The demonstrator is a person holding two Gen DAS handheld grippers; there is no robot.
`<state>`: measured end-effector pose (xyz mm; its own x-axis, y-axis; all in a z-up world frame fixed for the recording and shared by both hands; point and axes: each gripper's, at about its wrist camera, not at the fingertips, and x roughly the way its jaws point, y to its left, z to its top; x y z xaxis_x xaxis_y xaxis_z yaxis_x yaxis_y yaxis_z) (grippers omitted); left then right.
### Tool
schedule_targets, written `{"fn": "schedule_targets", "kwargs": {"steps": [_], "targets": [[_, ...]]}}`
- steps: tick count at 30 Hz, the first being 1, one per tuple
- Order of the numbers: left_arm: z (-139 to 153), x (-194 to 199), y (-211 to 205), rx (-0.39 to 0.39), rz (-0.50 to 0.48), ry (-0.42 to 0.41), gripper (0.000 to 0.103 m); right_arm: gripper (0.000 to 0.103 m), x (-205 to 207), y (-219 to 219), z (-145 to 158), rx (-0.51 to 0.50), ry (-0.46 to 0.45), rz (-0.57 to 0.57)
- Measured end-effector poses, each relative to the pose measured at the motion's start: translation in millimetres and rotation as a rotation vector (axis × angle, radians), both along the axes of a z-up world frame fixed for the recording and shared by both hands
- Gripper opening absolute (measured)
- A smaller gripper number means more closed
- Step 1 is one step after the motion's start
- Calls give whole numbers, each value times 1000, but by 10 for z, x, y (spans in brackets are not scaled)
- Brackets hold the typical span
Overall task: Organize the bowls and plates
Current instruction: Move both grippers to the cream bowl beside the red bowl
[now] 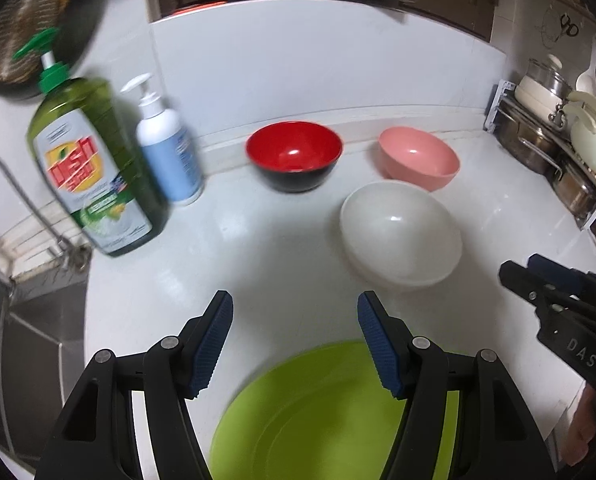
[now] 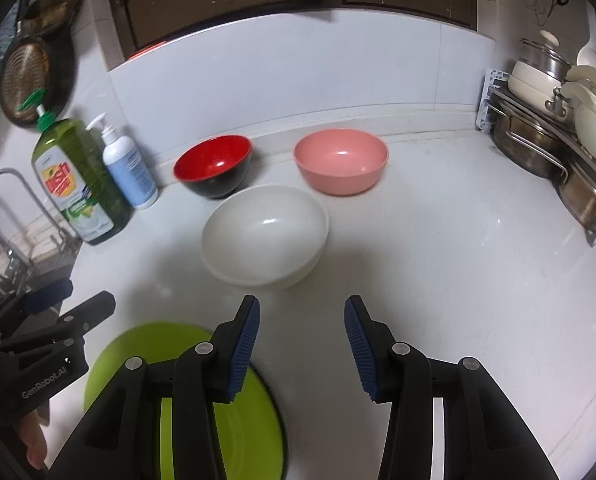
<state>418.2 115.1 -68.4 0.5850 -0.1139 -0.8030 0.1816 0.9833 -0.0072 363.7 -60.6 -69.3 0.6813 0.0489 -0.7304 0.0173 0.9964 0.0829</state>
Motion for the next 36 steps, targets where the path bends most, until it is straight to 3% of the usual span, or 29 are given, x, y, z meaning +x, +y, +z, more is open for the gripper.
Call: {"fn": "schedule_targets", "kwargs": {"steps": [5, 29, 36], "targets": [[-42, 261, -124, -35, -24, 23, 64, 45, 217, -100, -42, 32, 10, -1], [-616, 1023, -522, 20, -94, 160, 47, 41, 936, -219, -449, 59, 131, -17], [-714, 1099, -545, -6, -120, 209, 23, 33, 1033, -179, -512, 61, 159, -8]]}}
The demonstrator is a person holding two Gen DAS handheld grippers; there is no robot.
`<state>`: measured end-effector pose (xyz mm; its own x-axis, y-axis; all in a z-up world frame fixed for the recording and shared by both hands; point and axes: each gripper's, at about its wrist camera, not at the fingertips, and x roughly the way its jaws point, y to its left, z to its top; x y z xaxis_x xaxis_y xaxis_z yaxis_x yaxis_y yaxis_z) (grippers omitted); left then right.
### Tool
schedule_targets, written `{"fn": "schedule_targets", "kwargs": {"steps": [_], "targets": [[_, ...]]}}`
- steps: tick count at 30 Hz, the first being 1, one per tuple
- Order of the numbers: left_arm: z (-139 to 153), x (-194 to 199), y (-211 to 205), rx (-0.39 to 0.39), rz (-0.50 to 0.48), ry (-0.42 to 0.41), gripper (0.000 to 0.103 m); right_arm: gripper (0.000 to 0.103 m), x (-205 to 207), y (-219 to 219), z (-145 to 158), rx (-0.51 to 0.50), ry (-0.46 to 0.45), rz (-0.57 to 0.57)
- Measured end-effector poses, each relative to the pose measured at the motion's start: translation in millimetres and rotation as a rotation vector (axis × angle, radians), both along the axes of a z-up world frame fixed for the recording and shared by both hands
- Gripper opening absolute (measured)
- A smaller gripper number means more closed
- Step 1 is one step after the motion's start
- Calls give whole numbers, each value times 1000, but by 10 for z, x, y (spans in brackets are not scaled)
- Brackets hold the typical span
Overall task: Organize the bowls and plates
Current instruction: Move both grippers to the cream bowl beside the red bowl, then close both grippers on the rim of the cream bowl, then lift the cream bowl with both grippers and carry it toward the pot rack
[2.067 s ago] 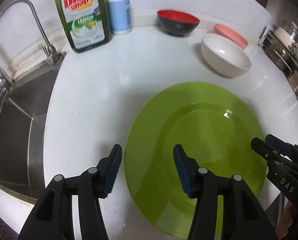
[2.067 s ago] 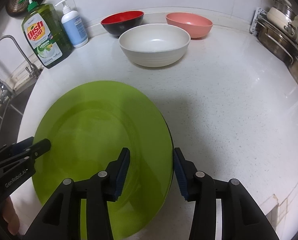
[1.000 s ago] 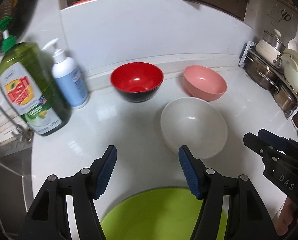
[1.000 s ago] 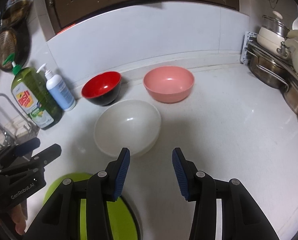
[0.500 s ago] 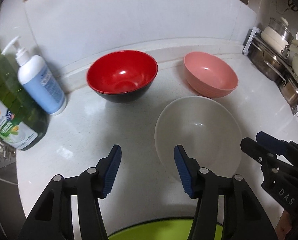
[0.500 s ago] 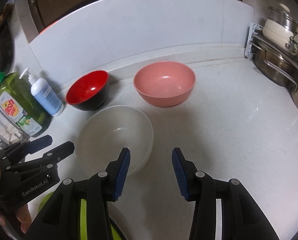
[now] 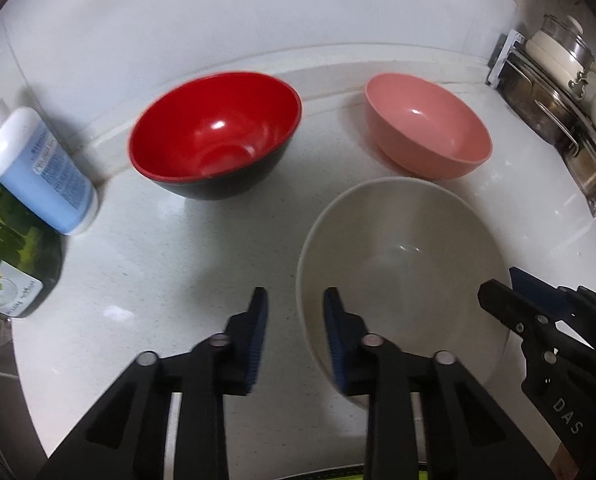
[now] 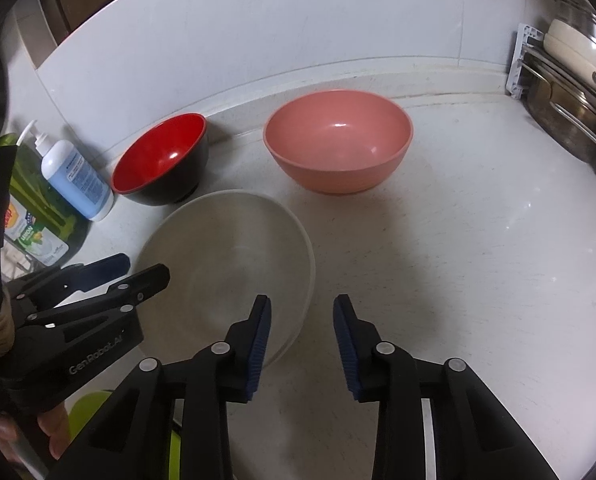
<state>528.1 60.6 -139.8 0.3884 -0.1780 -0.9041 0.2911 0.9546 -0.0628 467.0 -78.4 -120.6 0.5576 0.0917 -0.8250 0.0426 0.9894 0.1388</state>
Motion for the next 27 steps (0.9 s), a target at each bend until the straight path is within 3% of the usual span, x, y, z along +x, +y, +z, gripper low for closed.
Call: {"fn": "schedule_targets", "kwargs": {"steps": [3, 8, 17, 27], "targets": [[-28, 16, -8, -31, -5, 27, 14, 25, 26, -1, -14, -1, 5, -3], [-11, 5, -21, -36, 3, 28, 12, 15, 64, -5, -44, 20, 15, 1], [162, -146, -91, -61, 14, 12, 12, 13, 24, -58, -16, 38, 21, -22], [509, -488, -317, -85, -25, -49, 12, 13, -298, -233, 282, 46, -8, -32]]}}
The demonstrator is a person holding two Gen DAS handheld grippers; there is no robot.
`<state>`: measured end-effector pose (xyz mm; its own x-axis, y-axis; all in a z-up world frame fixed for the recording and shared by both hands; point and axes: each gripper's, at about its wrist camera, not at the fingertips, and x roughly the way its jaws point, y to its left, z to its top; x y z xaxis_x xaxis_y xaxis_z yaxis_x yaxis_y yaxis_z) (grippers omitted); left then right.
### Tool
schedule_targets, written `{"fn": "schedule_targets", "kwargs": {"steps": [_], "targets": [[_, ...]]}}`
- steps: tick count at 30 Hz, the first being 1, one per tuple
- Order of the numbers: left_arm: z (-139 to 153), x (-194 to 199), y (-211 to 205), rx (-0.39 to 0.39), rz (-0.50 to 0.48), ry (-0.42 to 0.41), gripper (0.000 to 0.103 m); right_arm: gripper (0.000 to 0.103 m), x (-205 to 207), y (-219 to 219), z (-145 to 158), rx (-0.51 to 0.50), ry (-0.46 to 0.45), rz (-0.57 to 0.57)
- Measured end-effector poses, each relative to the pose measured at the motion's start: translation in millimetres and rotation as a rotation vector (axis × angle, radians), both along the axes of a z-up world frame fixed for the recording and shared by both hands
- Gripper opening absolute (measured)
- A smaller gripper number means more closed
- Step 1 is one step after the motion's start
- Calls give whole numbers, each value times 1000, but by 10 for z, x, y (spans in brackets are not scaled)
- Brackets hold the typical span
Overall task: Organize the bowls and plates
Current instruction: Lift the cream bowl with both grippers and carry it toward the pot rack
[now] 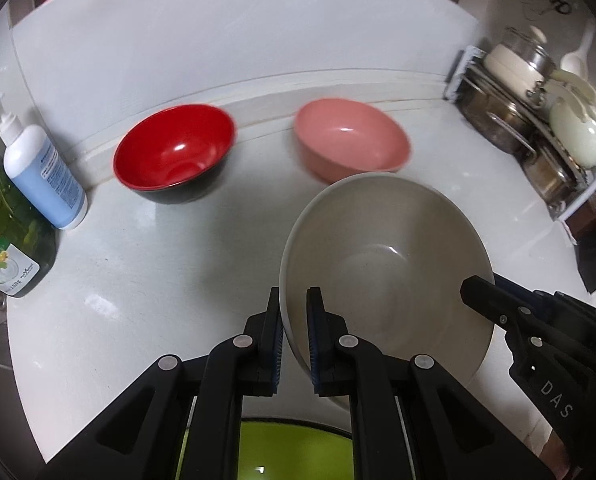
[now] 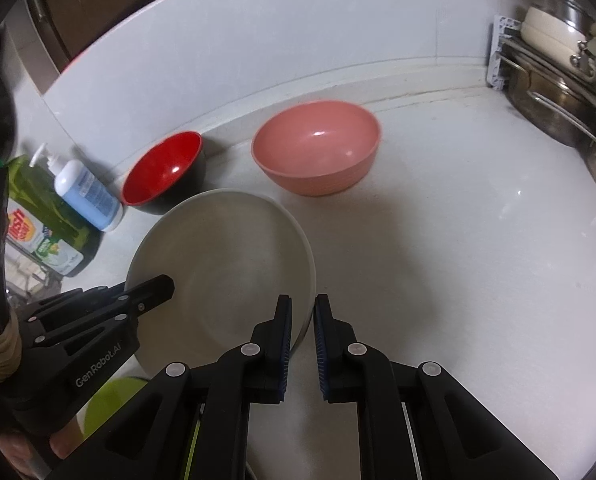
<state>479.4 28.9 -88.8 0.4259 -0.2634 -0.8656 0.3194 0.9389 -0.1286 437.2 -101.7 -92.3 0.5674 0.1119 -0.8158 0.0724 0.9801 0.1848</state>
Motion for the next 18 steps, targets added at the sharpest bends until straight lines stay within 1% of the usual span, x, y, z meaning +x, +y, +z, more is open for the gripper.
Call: {"fn": "schedule_targets", "kwargs": {"steps": [9, 13, 18], "targets": [[200, -340, -403, -27, -58, -21, 13, 13, -413, -304, 301, -32, -49, -30], [225, -500, -660, -27, -100, -18, 13, 13, -577, -453, 353, -46, -55, -47], [178, -652, -975, -24, -150, 4, 14, 13, -795, -750, 345, -48, -46, -91]]}}
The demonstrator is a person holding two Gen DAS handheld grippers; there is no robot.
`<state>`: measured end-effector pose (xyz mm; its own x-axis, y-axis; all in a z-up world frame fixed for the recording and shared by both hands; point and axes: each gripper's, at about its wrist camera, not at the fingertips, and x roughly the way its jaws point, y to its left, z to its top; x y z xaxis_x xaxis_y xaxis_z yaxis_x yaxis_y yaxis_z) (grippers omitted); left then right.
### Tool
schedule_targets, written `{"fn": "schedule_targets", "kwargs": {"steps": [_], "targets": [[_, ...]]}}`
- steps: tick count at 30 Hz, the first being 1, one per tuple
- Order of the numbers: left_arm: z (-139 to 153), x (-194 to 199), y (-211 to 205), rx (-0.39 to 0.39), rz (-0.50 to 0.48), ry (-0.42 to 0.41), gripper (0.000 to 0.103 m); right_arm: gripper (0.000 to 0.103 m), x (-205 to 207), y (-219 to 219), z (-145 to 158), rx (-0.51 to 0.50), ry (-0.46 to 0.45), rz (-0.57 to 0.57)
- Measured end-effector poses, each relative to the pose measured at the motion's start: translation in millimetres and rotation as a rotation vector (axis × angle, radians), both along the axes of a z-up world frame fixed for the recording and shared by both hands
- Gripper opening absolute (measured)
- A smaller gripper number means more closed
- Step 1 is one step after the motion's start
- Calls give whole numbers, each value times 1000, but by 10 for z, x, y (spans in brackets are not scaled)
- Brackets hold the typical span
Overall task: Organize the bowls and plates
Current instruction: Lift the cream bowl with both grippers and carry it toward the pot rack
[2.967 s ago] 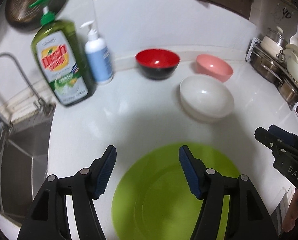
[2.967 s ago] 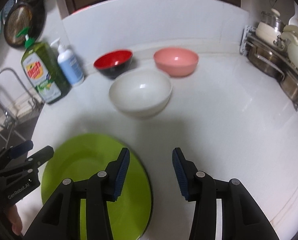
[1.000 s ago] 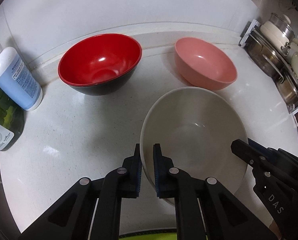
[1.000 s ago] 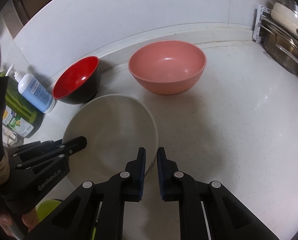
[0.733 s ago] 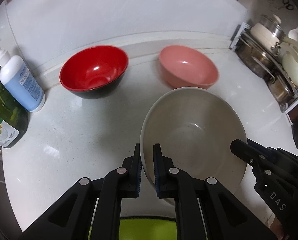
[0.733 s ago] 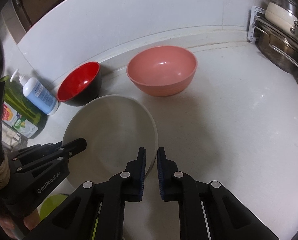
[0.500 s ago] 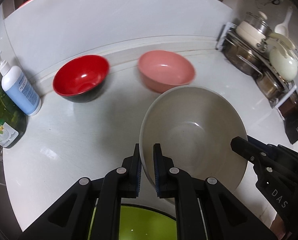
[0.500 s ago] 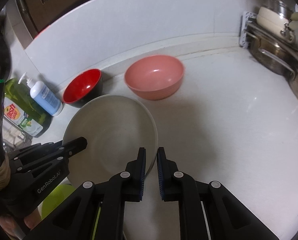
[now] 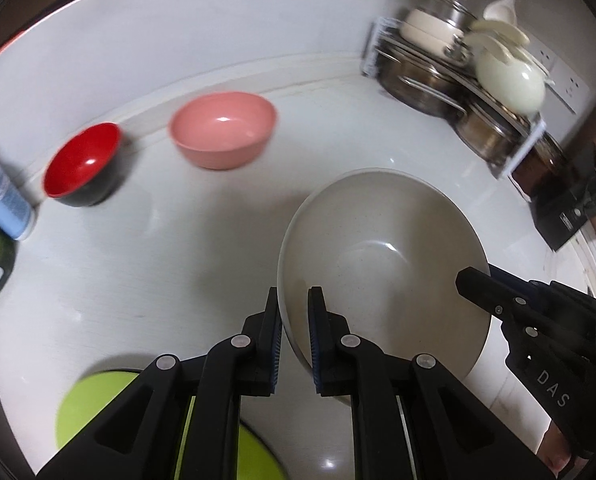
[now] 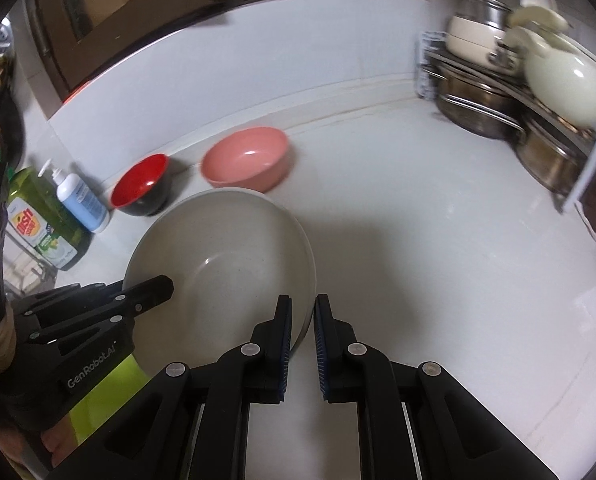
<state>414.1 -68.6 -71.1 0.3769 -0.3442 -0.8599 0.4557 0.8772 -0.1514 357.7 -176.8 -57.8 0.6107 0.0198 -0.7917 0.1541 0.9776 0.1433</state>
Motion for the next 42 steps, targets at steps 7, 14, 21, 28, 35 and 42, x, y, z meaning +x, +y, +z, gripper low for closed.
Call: {"fn": "schedule_targets", "kwargs": {"steps": [7, 14, 21, 28, 35, 42], "targets": [[-196, -133, -411, 9, -58, 48, 14, 13, -250, -396, -97, -2, 32, -62], [-373, -175, -713, 27, -96, 89, 14, 13, -361, -732, -245, 0, 73, -109], [-488, -165, -899, 50, -108, 119, 14, 13, -410, -966, -403, 6, 109, -135], [-529, -185, -975, 70, -103, 120, 14, 13, -401, -1098, -534, 17, 138, -134], [-528, -209, -1013, 69, -95, 116, 15, 13, -415, -1136, -565, 18, 143, -121], [-468, -243, -1016, 64, -90, 93, 38, 13, -433, -1151, -581, 37, 140, -125]]}}
